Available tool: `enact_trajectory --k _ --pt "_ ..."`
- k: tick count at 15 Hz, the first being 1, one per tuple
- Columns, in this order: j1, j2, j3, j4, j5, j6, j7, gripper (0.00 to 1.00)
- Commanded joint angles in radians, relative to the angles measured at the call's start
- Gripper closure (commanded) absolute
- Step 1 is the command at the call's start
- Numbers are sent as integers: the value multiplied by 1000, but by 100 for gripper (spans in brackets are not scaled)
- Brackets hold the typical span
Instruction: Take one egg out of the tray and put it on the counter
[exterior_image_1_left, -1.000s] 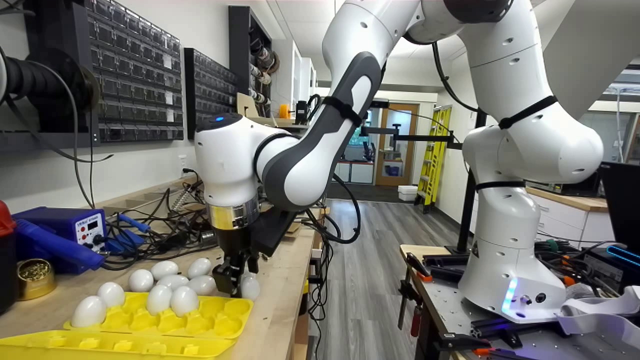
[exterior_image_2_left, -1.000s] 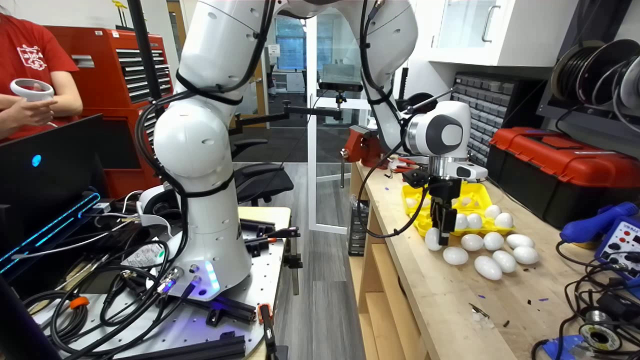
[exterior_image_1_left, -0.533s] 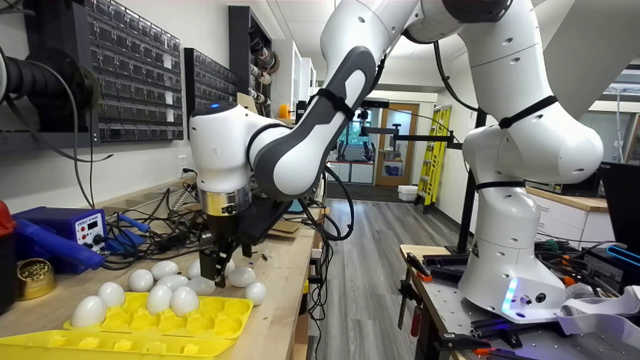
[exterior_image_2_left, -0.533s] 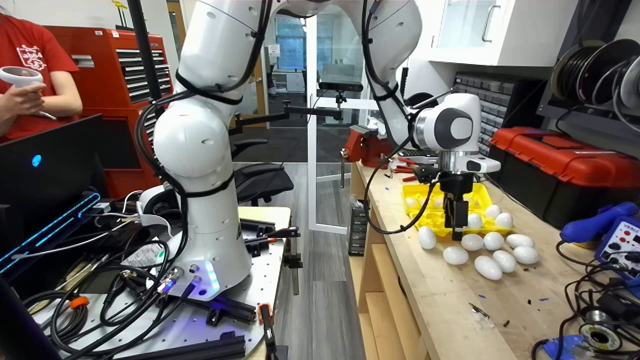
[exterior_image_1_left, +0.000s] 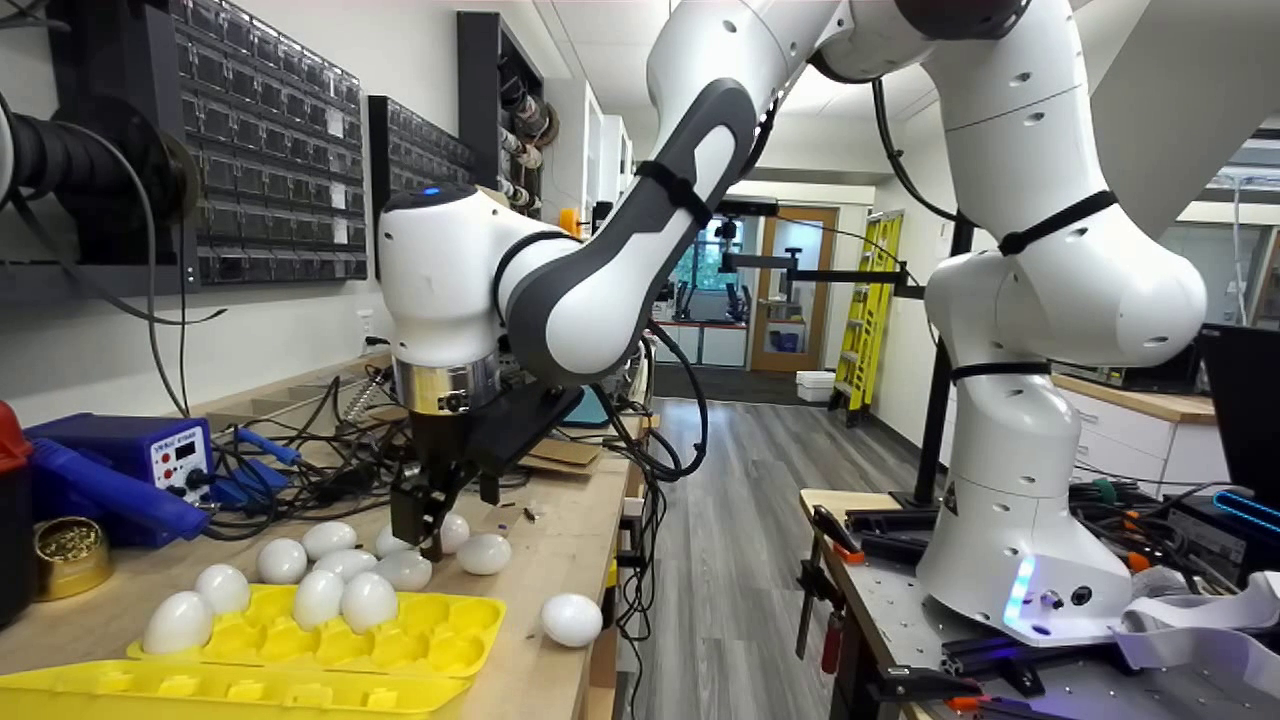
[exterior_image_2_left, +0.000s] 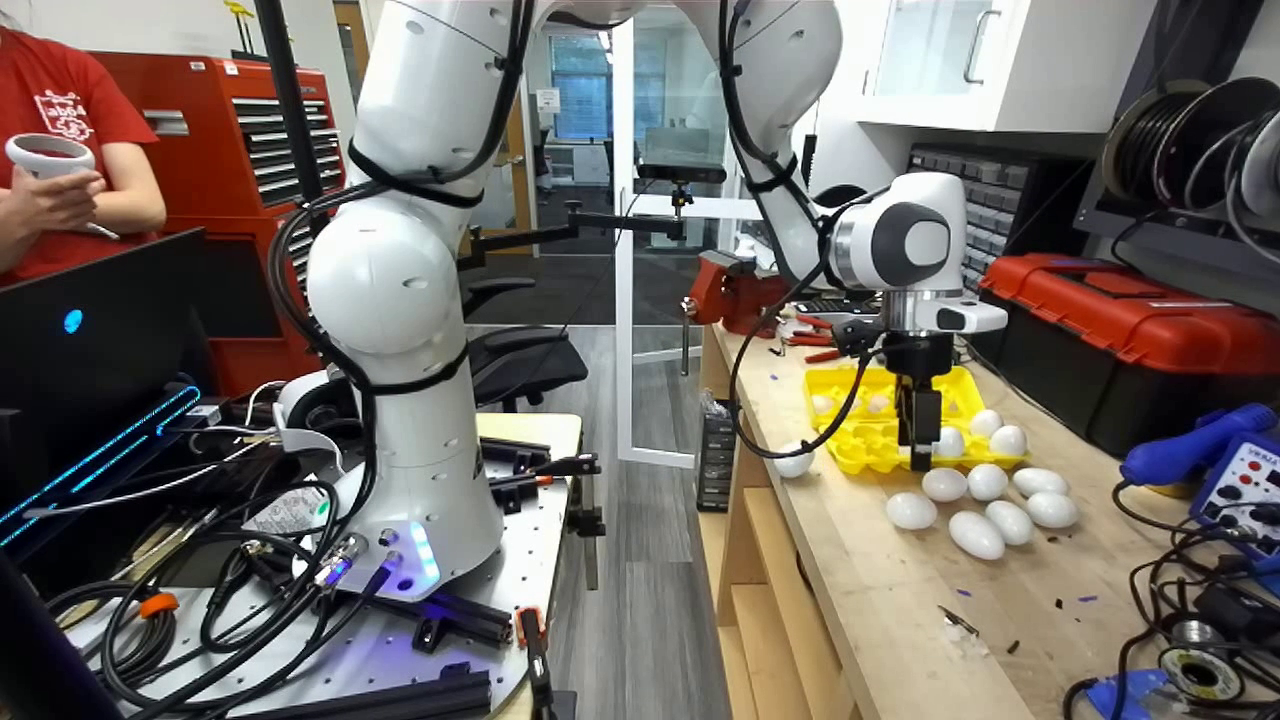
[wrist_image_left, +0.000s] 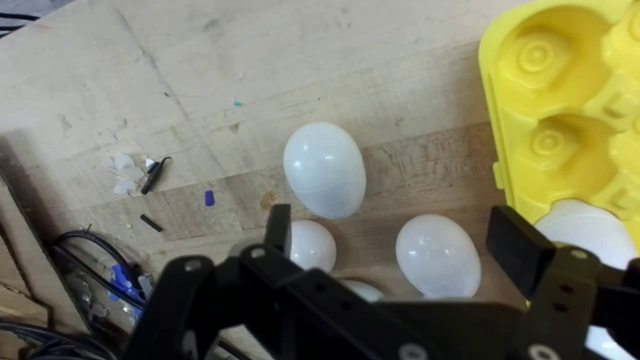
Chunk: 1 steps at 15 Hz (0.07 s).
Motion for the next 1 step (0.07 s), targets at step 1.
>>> enact_trajectory --k 1 --pt "-13 -1 13 1 -7 -3 4 0"
